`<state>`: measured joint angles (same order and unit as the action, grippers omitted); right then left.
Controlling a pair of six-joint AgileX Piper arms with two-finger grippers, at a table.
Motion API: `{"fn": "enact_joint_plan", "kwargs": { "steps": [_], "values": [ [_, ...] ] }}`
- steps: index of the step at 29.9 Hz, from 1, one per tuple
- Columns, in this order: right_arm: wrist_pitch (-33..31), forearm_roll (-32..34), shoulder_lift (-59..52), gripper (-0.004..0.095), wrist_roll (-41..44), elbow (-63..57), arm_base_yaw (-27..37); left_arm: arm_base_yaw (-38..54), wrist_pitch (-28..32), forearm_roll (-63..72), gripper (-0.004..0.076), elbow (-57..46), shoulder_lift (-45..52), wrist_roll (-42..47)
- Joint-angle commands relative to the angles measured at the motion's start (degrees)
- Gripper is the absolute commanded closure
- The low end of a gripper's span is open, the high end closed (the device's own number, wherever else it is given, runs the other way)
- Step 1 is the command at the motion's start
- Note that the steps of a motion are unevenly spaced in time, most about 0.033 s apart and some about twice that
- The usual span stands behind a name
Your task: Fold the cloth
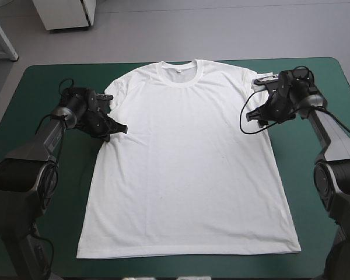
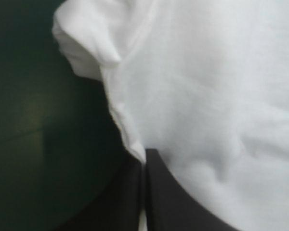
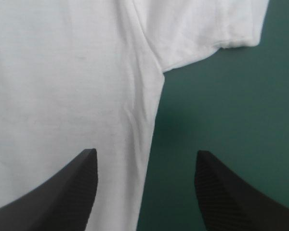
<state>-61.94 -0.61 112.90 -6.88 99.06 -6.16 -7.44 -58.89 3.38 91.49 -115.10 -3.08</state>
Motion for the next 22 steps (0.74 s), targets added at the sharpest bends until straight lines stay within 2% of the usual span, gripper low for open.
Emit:
{"fn": "enact_joint_plan", "kwargs": {
  "steps": [1,9,11,18,22],
  "values": [
    [0.8,-1.3,-0.4,0.0354,-0.8,1.7,0.6,-0.8,-0.2,1.8,0.0733,1.2,1.9,0.6],
    [-1.1,-3.9,4.6,0.0356,-1.0,1.5,0.6,-0.8,-0.7,1.4,0.0733,1.8,1.9,0.7],
    [-1.7,-4.1,5.2,0.0382,-1.0,1.5,0.6,-0.8,-0.7,1.4,0.0733,1.8,1.9,0.7],
    [-4.3,-6.7,7.5,0.0744,-2.3,1.5,0.3,-0.8,-1.0,1.2,0.0733,2.1,1.9,0.7],
    [-4.5,-7.4,8.1,0.0906,-2.6,1.5,-0.4,-0.8,-1.2,1.2,0.0733,2.7,1.9,0.7]
  ]
}}
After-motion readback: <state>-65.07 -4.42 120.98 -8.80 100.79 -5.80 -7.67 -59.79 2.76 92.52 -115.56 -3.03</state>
